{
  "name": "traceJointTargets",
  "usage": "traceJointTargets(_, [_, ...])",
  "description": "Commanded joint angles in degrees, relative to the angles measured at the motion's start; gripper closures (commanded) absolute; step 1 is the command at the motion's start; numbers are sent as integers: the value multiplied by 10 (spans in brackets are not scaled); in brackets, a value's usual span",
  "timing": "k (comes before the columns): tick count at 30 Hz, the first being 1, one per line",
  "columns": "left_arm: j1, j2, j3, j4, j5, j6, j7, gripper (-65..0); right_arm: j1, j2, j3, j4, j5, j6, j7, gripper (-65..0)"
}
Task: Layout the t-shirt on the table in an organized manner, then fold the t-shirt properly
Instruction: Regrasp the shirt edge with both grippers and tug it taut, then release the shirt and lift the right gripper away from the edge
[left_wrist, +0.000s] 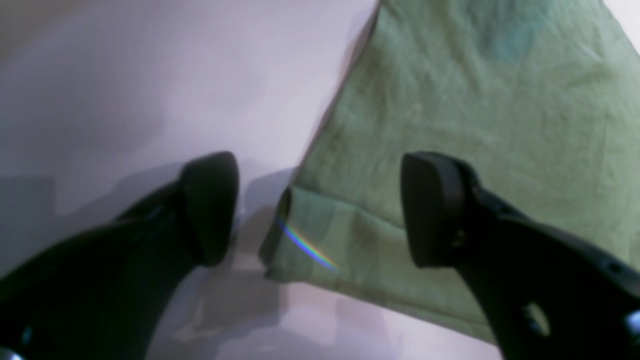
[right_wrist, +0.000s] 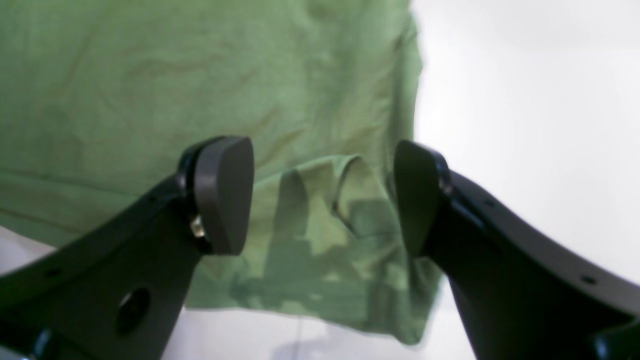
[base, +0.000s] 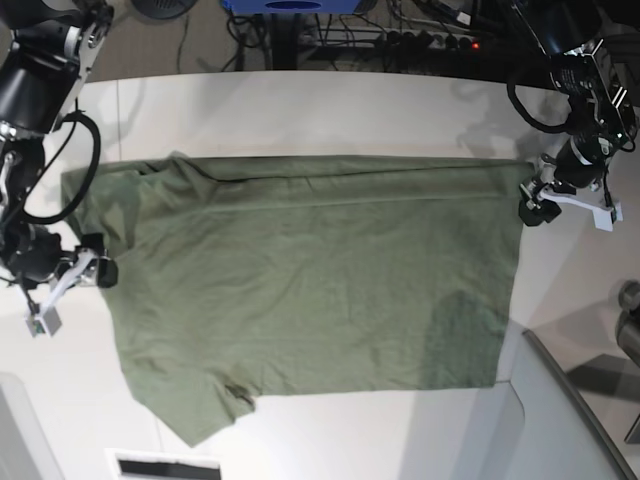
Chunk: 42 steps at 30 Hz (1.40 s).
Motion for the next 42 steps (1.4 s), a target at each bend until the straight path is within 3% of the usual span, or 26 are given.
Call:
traceJointTargets(1, [-6,-9,-4,17,-10,-5,-8,-520,2,8,0,33,13,4,11,-419])
traceJointTargets(6, [19,-7,-58,76,-11,-12,-7,-518,-91,8,-1,169,13,4,7,-419])
traceJointTargets(10, [83,-19,-61,126,-7,-65,-6,-485,-162,8,-2,206,13,5,-38,-417])
traceJointTargets(12, [120,-20,-47,142,-7,-72,-7,-354,-190,1,-2,205,13,5,-43,-401])
traceJointTargets(14, [146,-28,-36,149,-7,-72,-7,-135,-215,-9,-2,206,13,5,-41,-320])
traceJointTargets(15, [156,-30,-34,150,-7,-72,-8,0,-226,-13,-2,207,13,5,-41,-248])
traceJointTargets(18, [169,-30,-31,146,-6,-72,-7,0,-240,-33,-2,204,13,5,-42,-35])
traceJointTargets(19, [175,-31,-30,142,-6,-72,-7,0,-241,-42,-2,202,13,5,-44,0])
traceJointTargets(24, [179,-27,-29,139,-6,-72,-7,0,-220,-65,-12,147,12,5,-46,-26])
traceJointTargets(33, [191,-28,-30,133,-6,-72,-7,0,-188,-64,-102,74,12,4,-29,0])
traceJointTargets(42, [191,-31,-31,98,-6,-72,-8,0,-152,-61,-114,22,10,1,-11,0])
